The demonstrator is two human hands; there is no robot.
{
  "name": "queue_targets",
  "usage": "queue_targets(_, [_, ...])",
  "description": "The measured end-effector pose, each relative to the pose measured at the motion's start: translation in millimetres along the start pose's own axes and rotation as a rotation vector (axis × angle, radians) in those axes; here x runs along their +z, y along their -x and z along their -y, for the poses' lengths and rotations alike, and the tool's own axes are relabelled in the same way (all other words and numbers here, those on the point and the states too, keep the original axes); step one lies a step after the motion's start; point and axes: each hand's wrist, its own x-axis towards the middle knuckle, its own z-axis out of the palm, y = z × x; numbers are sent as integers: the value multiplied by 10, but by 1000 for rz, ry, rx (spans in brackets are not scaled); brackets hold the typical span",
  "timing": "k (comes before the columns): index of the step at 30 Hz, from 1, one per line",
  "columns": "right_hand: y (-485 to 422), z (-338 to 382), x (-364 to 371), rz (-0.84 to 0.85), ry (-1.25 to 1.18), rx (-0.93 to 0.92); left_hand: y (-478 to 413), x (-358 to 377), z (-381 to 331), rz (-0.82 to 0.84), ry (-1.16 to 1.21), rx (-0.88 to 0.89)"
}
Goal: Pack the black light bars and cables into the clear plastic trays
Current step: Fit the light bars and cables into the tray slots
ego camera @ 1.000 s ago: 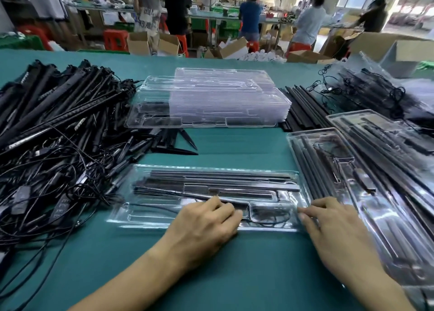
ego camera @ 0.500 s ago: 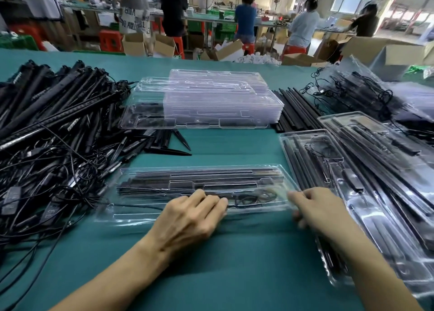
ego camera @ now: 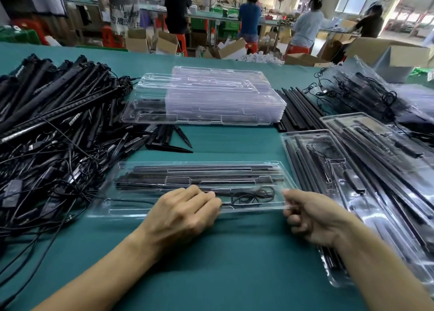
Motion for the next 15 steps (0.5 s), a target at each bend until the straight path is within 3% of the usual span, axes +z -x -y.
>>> queue_targets(4, [-37, -58, 22, -31, -11, -65, 70, -55, 77, 51, 18, -29])
queue_targets(8, [-17, -101, 29, -23, 29, -114, 158, -68, 73, -9, -80, -50])
queue_targets(15, [91, -161, -31, 124, -65, -19, 198, -93, 125, -35, -85, -69])
